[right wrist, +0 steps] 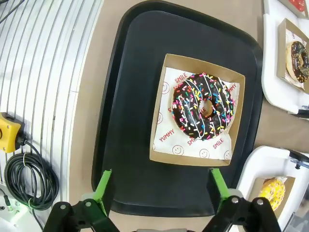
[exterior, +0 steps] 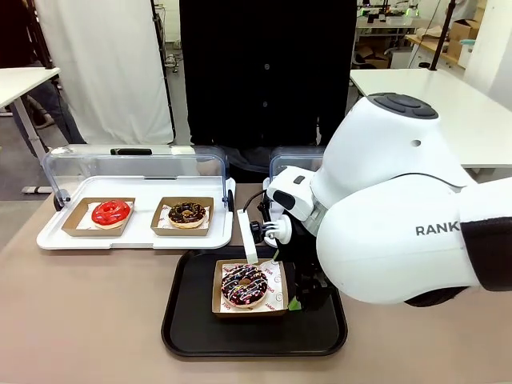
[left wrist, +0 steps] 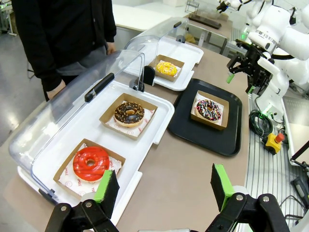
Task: Move the fourth donut from the left to the tray.
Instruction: Pick up the Paper togo box containing the Donut indicated by the person and place it on the Handle tray.
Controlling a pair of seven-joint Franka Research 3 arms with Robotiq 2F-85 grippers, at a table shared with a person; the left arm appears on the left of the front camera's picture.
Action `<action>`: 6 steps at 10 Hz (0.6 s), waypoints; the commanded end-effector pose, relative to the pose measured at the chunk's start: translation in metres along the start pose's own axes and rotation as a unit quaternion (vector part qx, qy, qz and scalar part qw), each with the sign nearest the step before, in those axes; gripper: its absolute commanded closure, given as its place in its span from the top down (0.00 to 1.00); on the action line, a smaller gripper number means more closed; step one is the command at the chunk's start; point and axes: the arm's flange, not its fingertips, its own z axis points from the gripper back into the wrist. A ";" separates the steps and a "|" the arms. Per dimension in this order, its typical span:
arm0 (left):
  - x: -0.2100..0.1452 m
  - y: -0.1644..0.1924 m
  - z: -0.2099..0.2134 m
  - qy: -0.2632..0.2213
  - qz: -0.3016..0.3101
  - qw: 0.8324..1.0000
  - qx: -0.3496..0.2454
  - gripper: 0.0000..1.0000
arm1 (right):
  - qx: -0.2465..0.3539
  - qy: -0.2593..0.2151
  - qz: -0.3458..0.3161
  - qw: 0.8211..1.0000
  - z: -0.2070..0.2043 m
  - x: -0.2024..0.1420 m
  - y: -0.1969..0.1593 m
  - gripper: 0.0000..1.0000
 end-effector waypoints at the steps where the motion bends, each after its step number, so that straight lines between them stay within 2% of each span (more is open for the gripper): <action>1: 0.001 0.001 0.001 -0.011 -0.010 1.000 -0.003 1.00 | -0.007 0.000 0.001 1.000 -0.001 0.002 -0.001 1.00; 6: 0.001 0.001 0.001 -0.011 -0.010 1.000 -0.003 1.00 | -0.007 0.000 0.001 1.000 -0.001 0.002 -0.001 1.00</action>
